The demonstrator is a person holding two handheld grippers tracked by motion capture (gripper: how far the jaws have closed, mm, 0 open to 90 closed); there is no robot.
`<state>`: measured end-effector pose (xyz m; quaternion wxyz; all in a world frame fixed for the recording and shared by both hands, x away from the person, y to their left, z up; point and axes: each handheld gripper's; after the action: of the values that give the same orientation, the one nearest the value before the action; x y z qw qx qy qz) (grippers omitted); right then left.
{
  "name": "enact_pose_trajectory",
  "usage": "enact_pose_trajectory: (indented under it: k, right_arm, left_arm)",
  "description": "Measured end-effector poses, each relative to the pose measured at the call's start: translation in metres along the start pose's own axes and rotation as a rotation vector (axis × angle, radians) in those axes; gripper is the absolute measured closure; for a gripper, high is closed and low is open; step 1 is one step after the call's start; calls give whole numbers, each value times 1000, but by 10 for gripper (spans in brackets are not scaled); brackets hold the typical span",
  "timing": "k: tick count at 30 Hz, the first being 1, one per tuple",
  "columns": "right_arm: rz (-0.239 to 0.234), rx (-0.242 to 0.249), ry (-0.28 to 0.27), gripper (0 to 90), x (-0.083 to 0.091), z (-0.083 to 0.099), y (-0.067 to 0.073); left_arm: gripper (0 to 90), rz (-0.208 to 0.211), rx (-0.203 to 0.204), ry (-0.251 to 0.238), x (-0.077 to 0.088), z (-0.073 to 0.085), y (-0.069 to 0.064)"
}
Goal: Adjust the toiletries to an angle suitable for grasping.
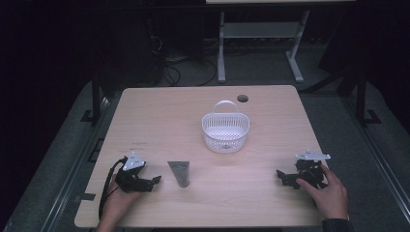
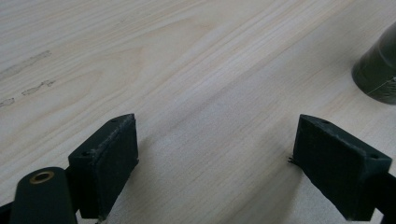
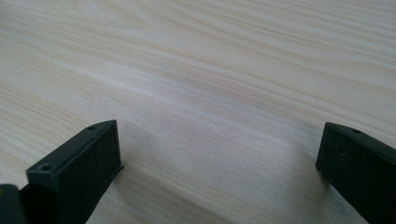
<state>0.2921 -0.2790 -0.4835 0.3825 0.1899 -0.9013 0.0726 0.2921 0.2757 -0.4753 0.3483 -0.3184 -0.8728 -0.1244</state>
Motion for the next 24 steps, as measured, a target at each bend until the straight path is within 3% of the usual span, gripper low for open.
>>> enact_pose_trajectory:
  k: [6, 10, 13, 16, 24]
  right_arm:
    - [0, 0, 0, 0, 0, 0, 0]
    - [0, 0, 0, 0, 0, 0, 0]
    - [0, 0, 0, 0, 0, 0, 0]
    - [0, 0, 0, 0, 0, 0, 0]
    - [0, 0, 0, 0, 0, 0, 0]
  left_arm:
    - [138, -5, 9, 11, 1, -1, -1]
    - [175, 17, 19, 19, 5, -3, -2]
    - [295, 32, 16, 9, 11, -5, -2]
    - [426, 73, 23, -2, 22, -8, -2]
    - [725, 116, 29, 14, 37, -14, -4]
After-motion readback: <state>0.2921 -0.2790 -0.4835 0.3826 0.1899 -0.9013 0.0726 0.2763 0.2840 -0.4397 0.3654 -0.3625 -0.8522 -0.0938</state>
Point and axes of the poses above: each handheld gripper's, and its own axes: x roughly backward along the jaws, z roughly out of its underside, y roughly to its left, and after that the axes turned 1 degree about x, right-handed
